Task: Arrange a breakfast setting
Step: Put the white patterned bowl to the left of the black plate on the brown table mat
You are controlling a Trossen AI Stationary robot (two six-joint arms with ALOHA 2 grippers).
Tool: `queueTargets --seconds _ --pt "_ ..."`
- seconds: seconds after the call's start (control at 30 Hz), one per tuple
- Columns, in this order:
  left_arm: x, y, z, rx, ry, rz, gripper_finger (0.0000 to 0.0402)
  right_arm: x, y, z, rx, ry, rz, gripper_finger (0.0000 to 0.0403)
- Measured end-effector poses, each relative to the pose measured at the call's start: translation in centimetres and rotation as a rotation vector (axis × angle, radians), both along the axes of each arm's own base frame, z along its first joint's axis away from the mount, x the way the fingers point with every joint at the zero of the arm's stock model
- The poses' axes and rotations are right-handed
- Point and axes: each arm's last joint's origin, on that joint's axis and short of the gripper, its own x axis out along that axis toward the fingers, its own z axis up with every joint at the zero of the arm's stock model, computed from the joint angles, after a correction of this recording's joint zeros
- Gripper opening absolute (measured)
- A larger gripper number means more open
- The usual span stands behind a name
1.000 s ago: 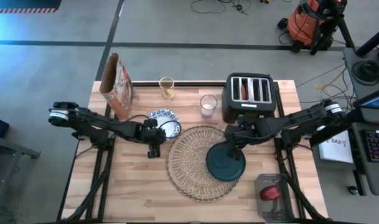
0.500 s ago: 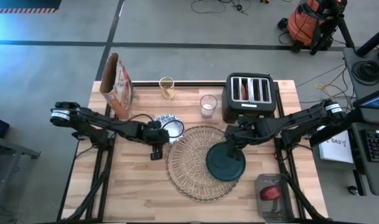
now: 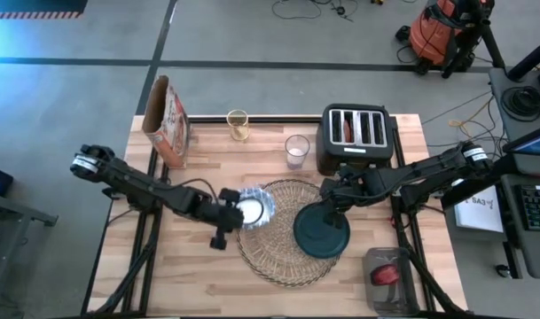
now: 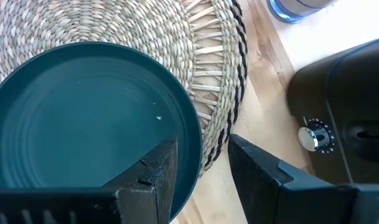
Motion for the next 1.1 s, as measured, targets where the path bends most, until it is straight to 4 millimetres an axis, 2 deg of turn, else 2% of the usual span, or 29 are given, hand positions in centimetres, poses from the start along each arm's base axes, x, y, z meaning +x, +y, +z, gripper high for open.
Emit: queueTargets --seconds 0.17,0.3,0.6,0.8,0.97,1.1 --pt "0.1 -3.2 1.0 -0.019 -0.113 -0.158 0.0004 0.0 0.0 0.0 -0.008 -0.003 -0.003 0.0134" --pt "0.2 -4.8 0.2 -0.023 -0.129 -0.217 0.0004 0.1 -0.1 0.0 -0.027 -0.017 -0.01 0.0134" --pt "1.7 -5.7 -2.9 0.015 -0.093 -0.244 0.0004 0.3 0.0 0.1 -0.024 -0.039 -0.014 0.0134" --pt "3.5 -6.6 -2.3 0.073 -0.084 -0.332 0.0004 0.5 0.0 0.2 -0.018 -0.065 -0.014 0.0134" --pt "4.2 -6.7 -1.9 0.107 0.012 -0.339 0.0004 0.7 0.1 0.2 -0.015 -0.079 -0.013 0.0134" --pt "4.5 -6.6 -1.4 0.127 0.006 -0.357 0.0006 0.7 0.1 0.3 -0.013 -0.088 -0.013 0.0134"
